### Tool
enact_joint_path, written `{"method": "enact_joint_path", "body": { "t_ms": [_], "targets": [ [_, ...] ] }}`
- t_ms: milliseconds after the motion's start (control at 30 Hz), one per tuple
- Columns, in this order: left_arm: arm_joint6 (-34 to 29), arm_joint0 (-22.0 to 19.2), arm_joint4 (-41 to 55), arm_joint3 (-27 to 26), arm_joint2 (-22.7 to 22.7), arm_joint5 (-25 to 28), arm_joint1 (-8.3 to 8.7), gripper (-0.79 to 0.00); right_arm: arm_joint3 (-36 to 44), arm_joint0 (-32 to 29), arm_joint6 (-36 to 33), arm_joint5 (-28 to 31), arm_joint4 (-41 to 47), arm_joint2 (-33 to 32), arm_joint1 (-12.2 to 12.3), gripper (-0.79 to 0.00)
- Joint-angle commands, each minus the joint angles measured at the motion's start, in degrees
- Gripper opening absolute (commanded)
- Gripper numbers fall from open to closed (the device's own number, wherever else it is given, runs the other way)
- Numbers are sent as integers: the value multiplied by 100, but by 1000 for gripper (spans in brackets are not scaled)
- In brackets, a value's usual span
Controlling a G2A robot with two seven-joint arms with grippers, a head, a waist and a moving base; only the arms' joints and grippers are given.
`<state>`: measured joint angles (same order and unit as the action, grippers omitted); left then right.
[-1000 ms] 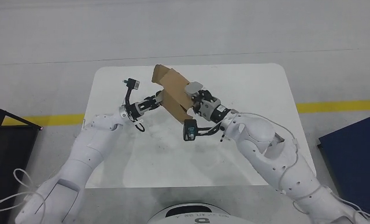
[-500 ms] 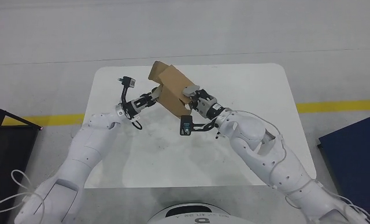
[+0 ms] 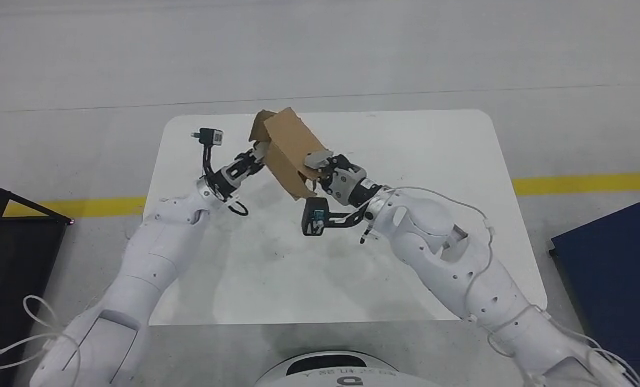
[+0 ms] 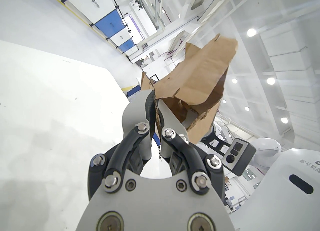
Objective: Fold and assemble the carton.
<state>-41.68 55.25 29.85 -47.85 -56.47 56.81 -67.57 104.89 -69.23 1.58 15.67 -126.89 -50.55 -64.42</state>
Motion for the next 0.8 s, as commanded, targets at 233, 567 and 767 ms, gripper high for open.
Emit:
{"method": "enact_joint_path", "body": {
  "t_ms": [233,567,767],
  "targets": [
    [250,54,81,-60,-58,119,-79,-785,-39,120,-172,88,-147,272,-110,-129],
    [-303,112,-30,-92,-274,119,-42,-785,114,-464,892,166,1446,-982,45,0],
    [-457,183,-427,-119,-408,119,-2,-785,-160,-904,1833,521,2737,-1998,170,0]
  ]
}}
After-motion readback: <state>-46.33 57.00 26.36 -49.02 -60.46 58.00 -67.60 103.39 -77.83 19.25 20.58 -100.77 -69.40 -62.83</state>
